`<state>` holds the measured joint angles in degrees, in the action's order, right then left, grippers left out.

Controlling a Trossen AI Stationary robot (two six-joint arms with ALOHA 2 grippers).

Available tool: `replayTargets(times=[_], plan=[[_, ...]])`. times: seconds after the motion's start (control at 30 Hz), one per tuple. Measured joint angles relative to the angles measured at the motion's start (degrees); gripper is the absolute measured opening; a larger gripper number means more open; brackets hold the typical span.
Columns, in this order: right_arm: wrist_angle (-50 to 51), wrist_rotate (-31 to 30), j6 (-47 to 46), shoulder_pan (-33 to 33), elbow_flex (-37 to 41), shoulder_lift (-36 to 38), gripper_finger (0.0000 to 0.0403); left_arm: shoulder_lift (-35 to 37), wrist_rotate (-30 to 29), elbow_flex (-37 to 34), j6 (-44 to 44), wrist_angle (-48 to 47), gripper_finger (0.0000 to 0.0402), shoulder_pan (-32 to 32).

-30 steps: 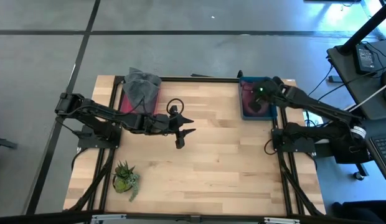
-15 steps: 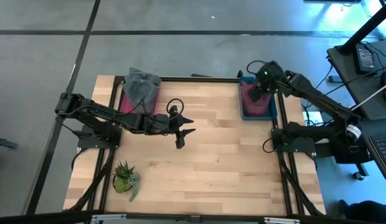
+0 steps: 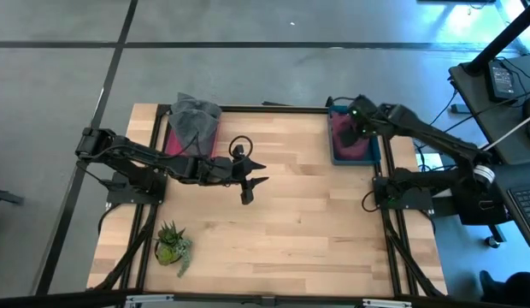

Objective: Pick & Place hat
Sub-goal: Put the red cap into the blue bin

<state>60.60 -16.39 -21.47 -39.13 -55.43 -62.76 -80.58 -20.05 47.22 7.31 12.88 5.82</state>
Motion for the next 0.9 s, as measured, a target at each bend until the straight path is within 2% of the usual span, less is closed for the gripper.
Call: replayTargets(times=[0.2, 0.57, 0.73, 0.9], plan=[[-11.78, 0.53, 1.33, -4.24, 7.16, -5.37, 0.0237, 0.0, 0.08, 0.0, 0.53, -0.03, 0.0175, 0.02], [-21.56, 0.45, 9.68, -9.97, 8.1, -16.09, 0.0237, 0.0, 0.17, 0.0, 0.52, -0.04, 0.0173, 0.01], [-20.76, 0.53, 11.47, -9.95, 7.76, -14.41, 0.0237, 0.0, 0.17, 0.0, 0.48, -0.05, 0.0175, 0.0], [-20.0, 1.24, 10.88, -7.24, 6.31, -6.85, 0.0237, 0.0, 0.17, 0.0, 0.46, -0.12, 0.0172, 0.01]])
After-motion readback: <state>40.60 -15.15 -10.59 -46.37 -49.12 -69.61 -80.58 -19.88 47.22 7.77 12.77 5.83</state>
